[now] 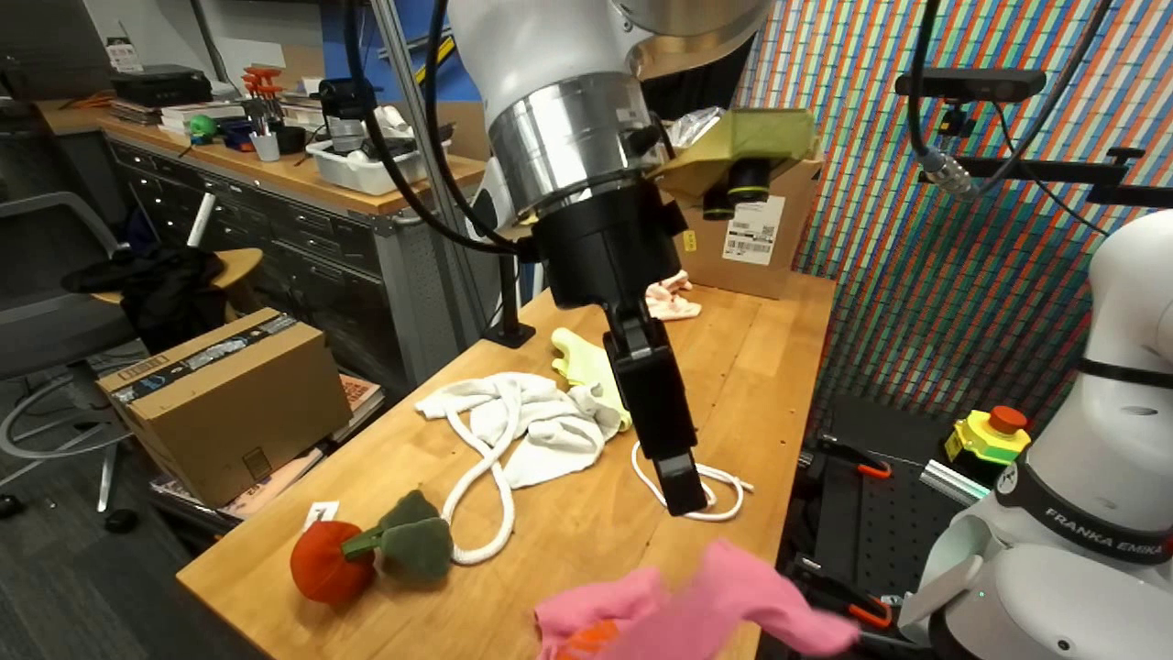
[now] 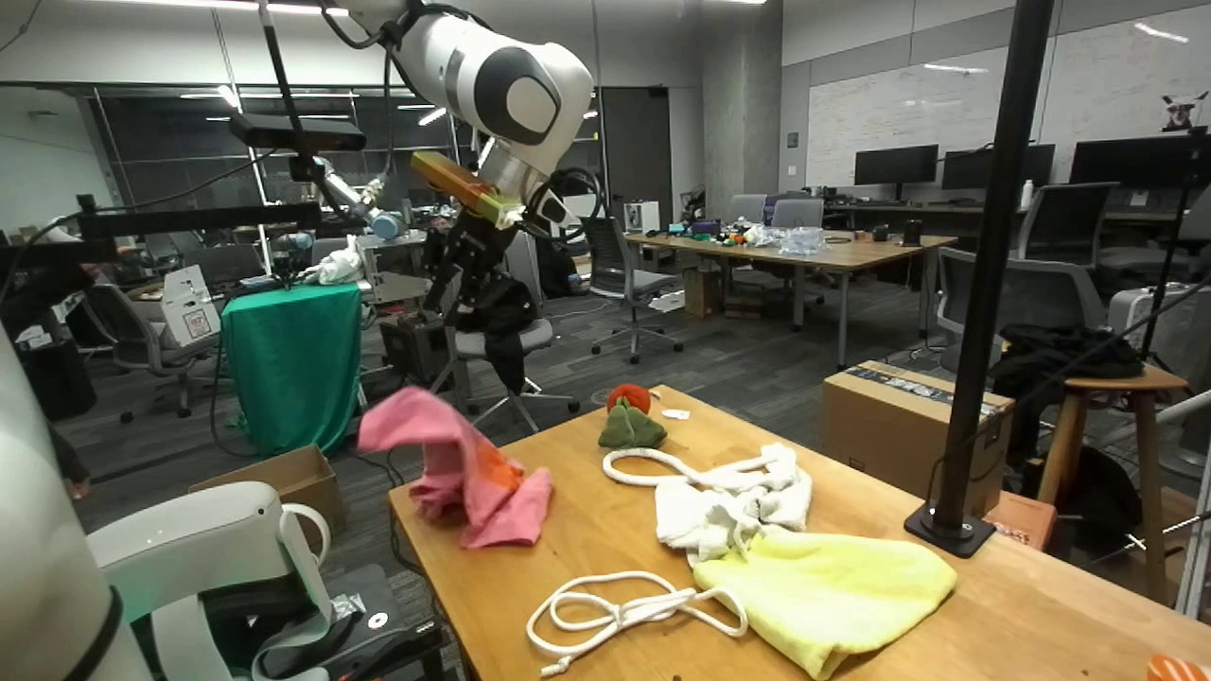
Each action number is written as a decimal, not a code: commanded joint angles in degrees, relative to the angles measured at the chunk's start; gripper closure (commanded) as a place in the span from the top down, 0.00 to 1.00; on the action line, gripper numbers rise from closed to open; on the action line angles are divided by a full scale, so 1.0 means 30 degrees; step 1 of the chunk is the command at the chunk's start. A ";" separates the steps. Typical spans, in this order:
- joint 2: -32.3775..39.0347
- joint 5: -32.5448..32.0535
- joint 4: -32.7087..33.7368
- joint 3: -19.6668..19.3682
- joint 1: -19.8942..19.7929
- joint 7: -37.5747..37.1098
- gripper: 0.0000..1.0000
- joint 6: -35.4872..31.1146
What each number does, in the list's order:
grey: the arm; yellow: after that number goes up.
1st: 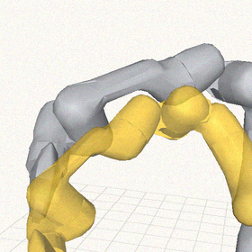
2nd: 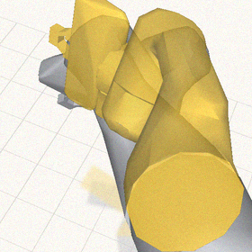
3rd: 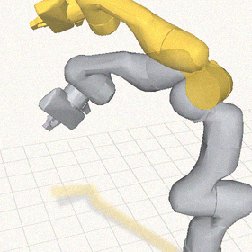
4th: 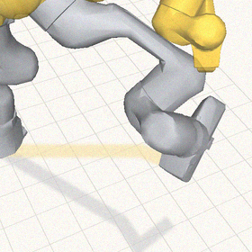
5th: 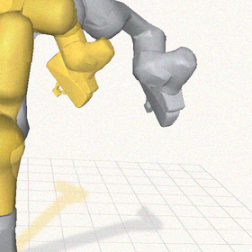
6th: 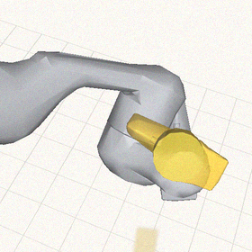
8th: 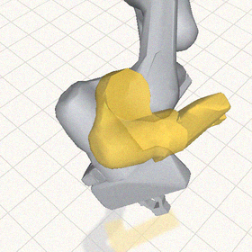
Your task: Separate the objects on the table.
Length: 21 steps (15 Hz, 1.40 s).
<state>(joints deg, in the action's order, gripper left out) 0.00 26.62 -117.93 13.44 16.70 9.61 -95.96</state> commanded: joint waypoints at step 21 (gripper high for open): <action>0.0635 -0.4023 -0.3088 -0.3124 -0.4020 -0.1754 1.00 -1.1333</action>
<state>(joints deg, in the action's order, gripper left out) 3.04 17.19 -123.99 5.11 5.89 6.67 -123.35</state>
